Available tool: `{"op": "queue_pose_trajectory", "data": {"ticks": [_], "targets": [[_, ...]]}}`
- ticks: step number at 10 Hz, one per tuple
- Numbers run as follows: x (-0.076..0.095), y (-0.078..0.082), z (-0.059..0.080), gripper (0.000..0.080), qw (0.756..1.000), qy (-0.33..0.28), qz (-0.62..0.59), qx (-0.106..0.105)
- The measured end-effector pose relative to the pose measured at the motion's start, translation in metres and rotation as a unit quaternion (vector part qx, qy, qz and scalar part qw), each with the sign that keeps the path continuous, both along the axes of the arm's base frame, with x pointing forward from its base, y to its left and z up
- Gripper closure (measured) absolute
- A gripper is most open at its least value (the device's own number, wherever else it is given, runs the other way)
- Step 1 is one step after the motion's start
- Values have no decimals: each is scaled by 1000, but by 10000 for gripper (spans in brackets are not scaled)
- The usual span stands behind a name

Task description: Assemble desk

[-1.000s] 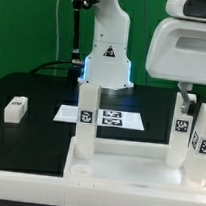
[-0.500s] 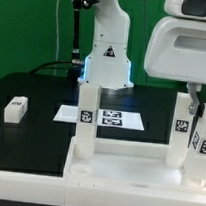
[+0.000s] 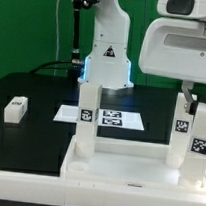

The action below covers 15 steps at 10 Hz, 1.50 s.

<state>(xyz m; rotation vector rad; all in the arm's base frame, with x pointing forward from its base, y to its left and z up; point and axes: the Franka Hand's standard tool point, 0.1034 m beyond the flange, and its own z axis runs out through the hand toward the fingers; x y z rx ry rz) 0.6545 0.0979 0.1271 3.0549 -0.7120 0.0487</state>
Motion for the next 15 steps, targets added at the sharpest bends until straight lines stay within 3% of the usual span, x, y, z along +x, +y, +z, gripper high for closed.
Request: {"op": "queue_pose_trajectory", "data": {"ticks": [4,8,13,14,15], "targets": [[1,3,-1,509,980,-12,-198,11],[1,6,-1,509,919,-12,-394,22],[1,9,-2,509,842,-11,-538,34],[1,9,-2,509,844,-11,-536,34],[1,9,-2,432,850,-12,-525,32]]}}
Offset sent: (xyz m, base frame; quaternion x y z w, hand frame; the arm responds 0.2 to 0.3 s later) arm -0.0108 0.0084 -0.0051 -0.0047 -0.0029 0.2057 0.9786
